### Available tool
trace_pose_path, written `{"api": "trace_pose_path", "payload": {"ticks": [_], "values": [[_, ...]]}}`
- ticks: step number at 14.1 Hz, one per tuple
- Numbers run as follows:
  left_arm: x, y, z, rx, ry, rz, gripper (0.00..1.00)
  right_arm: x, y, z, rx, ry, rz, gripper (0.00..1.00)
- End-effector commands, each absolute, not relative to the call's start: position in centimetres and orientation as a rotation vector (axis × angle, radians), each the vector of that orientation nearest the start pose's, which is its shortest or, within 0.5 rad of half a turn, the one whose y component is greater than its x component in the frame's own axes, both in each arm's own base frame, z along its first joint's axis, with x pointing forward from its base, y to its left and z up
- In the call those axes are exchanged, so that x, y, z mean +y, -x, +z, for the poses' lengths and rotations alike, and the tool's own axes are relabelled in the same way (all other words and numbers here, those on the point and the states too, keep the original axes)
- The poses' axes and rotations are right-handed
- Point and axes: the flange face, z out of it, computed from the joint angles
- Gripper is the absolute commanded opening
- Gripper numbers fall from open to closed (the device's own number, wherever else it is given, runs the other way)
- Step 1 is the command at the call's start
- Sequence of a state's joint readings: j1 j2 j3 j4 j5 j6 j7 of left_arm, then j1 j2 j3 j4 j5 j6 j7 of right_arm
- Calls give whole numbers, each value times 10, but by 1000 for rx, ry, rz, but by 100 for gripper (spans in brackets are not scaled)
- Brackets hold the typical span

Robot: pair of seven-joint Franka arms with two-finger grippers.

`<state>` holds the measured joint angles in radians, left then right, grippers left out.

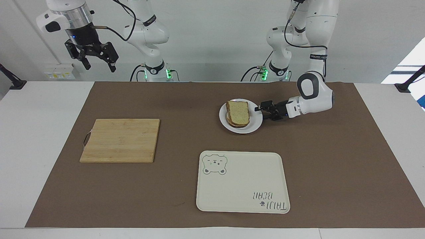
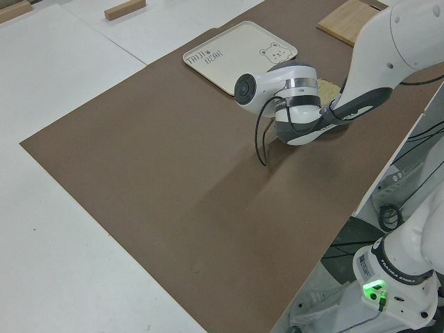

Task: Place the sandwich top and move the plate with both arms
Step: 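Grip the white plate rim with the left gripper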

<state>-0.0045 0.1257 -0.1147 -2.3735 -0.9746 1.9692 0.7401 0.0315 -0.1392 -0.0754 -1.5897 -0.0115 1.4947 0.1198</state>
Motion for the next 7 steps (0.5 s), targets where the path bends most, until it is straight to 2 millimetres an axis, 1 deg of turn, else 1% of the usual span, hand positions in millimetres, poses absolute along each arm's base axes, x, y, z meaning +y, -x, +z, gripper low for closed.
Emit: {"api": "trace_pose_path", "payload": {"ticks": [1, 2, 4, 6, 7], "values": [[-110, -449, 256, -217, -2227, -244, 27, -40, -497, 682, 242, 3133, -50, 100], [-110, -450, 257, -206, -2227, -245, 17, -40, -496, 679, 253, 3130, -40, 100], [-111, -445, 252, -173, -2211, -251, 11, -36, -496, 675, 243, 3128, -32, 100], [-111, -442, 250, -167, -2209, -257, 0, -36, -495, 676, 245, 3128, -37, 100], [-111, -442, 250, -165, -2209, -258, 0, -37, -497, 675, 246, 3129, -28, 100]]}}
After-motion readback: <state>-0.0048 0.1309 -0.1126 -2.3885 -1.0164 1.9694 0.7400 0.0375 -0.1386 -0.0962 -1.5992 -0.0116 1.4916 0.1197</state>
